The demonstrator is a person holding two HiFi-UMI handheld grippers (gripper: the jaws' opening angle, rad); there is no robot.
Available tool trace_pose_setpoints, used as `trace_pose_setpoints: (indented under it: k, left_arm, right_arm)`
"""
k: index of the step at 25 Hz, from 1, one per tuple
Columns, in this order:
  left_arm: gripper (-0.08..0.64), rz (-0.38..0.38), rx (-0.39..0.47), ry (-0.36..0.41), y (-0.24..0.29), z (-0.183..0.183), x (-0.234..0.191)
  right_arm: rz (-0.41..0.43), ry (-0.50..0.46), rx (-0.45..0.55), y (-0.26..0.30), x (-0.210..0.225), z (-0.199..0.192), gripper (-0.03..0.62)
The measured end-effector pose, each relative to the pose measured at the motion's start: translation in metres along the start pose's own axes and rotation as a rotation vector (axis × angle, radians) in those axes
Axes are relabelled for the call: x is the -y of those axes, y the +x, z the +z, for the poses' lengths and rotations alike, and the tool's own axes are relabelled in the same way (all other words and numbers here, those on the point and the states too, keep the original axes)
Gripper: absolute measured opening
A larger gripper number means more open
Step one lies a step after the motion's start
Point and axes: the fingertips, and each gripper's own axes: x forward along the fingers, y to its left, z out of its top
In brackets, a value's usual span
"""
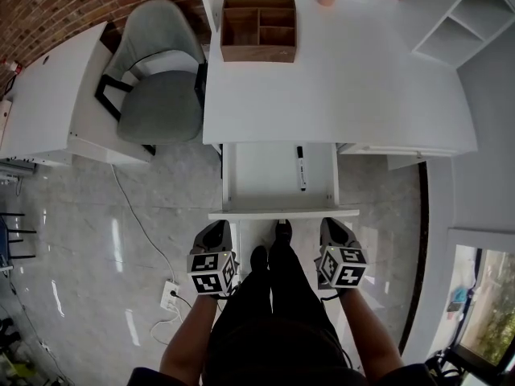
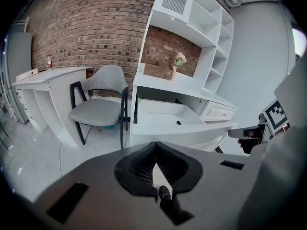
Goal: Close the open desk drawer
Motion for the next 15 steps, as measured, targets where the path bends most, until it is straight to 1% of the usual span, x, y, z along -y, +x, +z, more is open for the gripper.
trace_pose_setpoints:
  k: [9, 12, 15]
  left_arm:
    - [0.011, 0.047, 0.018, 0.019, 0.023, 0.025, -0.005]
    - [0.009, 0.052, 0.020, 0.028, 0.030, 0.034, -0.006]
    - [0.009, 0.055, 0.026, 0.020, 0.037, 0.043, -0.009]
  right_arm:
    - [0.024, -0.022, -0.001, 0.022, 0.004, 0.026, 0.005]
    - [0.028, -0.028, -0.002, 0.029, 0.006, 0.035, 0.005]
    - [0.032, -0.026, 0.003, 0.037, 0.007, 0.044, 0.005]
